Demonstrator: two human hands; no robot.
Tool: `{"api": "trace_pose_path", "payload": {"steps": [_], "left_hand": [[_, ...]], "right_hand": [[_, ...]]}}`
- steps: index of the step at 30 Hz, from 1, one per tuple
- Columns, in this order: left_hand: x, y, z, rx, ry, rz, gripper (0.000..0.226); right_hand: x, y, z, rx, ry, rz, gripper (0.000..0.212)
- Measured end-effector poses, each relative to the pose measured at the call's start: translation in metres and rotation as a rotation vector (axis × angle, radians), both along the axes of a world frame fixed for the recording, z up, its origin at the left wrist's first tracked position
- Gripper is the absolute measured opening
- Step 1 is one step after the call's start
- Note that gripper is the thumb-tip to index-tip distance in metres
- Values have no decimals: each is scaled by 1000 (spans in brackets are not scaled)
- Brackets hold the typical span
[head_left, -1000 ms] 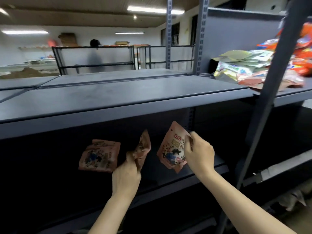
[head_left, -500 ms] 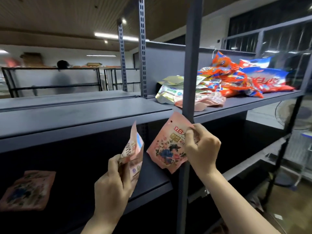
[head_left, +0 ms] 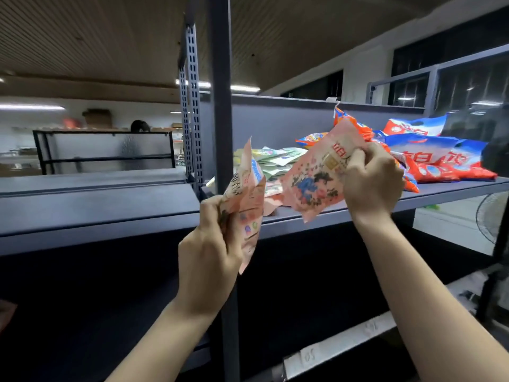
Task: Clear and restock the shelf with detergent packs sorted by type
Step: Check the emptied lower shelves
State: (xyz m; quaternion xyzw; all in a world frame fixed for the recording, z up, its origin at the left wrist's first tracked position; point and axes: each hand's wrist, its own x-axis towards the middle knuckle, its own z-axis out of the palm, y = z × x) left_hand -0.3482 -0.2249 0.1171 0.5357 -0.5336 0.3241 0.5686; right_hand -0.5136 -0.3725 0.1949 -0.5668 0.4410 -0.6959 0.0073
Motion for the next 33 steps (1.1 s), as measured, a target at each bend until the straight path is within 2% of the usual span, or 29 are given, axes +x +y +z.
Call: {"api": "trace_pose_path", "payload": {"steps": [3,6,8,10,11,17,19,22,24,26,29,33], "left_hand": [[-16,-28,10,11,-22,21,20],[-24,-52,17,3,-24,64,21],[-26,-66,22,-5,-16,73,22],[-26,-79,28,-8,-18,93,25],[-26,-86,31,-13,-31,117,28],[-20,-148,68,4,-122,423,33],[-16,-175,82,91,-166,507,28],[-7,-216,79,531,-183,606,23],[0,-232,65,839,-168,550,28],[5,-237,55,1038,-147,486,37],[6,-236,57,1094,-114,440,42],[3,-227,55,984,-104,428,34]], "right_hand": [[-6,-38,7,-29,43,-40,28],[7,-73,-2,-50,166,61,33],[20,-103,-21,42,384,237,31],[28,-129,-47,167,695,392,27],[30,-139,-57,203,778,447,25],[24,-153,-66,238,717,648,32],[22,-156,-65,246,715,673,32],[21,-161,-66,290,663,700,32],[21,-163,-65,335,612,720,36],[22,-165,-63,381,596,728,41],[23,-167,-62,386,597,699,40],[21,-163,-63,357,651,655,45]]}}
